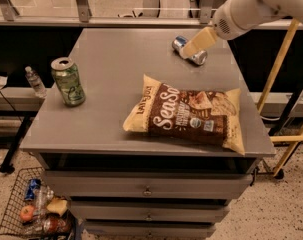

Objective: Move redbull can near brown chip bag

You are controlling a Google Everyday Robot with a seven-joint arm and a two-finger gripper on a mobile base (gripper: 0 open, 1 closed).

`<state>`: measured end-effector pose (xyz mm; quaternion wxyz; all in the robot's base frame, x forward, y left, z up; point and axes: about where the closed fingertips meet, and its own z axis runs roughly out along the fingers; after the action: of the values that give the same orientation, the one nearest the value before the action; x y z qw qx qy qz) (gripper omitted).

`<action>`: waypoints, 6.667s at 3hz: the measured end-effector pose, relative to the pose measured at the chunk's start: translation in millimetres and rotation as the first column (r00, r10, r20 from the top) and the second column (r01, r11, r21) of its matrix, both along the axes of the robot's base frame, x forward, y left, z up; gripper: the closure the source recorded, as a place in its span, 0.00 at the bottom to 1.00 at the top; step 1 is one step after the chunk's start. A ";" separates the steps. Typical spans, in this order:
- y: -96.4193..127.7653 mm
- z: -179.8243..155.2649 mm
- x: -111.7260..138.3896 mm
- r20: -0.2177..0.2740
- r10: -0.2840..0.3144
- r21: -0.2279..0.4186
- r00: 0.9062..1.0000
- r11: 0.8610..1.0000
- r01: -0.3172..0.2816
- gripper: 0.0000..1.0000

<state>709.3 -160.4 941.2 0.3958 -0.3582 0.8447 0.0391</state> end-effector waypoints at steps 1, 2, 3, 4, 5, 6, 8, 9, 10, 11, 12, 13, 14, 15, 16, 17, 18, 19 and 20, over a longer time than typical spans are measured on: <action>15.3 -42.2 36.2 -0.034 -0.031 0.048 0.999 0.998 0.033 0.00; 17.6 -66.2 55.2 -0.073 -0.087 0.062 0.993 0.994 0.092 0.00; 3.1 -83.6 73.8 -0.125 -0.169 0.111 0.978 0.977 0.184 0.00; -9.1 -96.4 88.3 -0.188 -0.232 0.155 0.954 0.952 0.263 0.18; -13.1 -101.2 95.7 -0.219 -0.253 0.173 0.942 0.940 0.293 0.41; -8.2 -82.9 93.2 -0.192 -0.220 0.176 0.956 0.951 0.254 0.65; 31.1 -18.7 34.1 -0.132 0.096 0.057 0.987 0.994 -0.089 1.00; 57.6 -11.5 -1.7 -0.156 0.339 0.076 0.928 0.941 -0.331 1.00; 60.0 -16.4 -19.9 -0.186 0.430 0.050 0.884 0.902 -0.428 1.00; 59.9 -17.0 -19.6 -0.187 0.429 0.049 0.884 0.903 -0.428 1.00; 55.0 -31.2 -35.0 -0.259 0.490 -0.019 0.832 0.859 -0.512 1.00; 40.9 -50.1 -53.5 -0.333 0.549 -0.053 0.766 0.801 -0.597 1.00; 24.6 -63.4 -66.3 -0.378 0.590 -0.055 0.713 0.755 -0.654 1.00; 17.1 -71.7 -67.2 -0.393 0.621 -0.064 0.678 0.717 -0.694 1.00; 21.7 -72.7 -57.9 -0.367 0.618 -0.074 0.695 0.726 -0.684 0.82; 25.2 -74.4 -50.7 -0.348 0.615 -0.080 0.707 0.732 -0.677 0.59; 28.3 -76.3 -45.0 -0.335 0.613 -0.084 0.715 0.736 -0.671 0.36; 31.4 -78.4 -40.1 -0.324 0.612 -0.087 0.721 0.740 -0.667 0.12; 34.1 -80.4 -36.4 -0.316 0.612 -0.088 0.725 0.742 -0.665 0.00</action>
Offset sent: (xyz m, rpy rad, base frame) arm 0.0781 0.0162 -0.0914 0.0858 0.1103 -0.1697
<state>672.9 -126.3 860.8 0.2032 -0.6563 0.7134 0.1382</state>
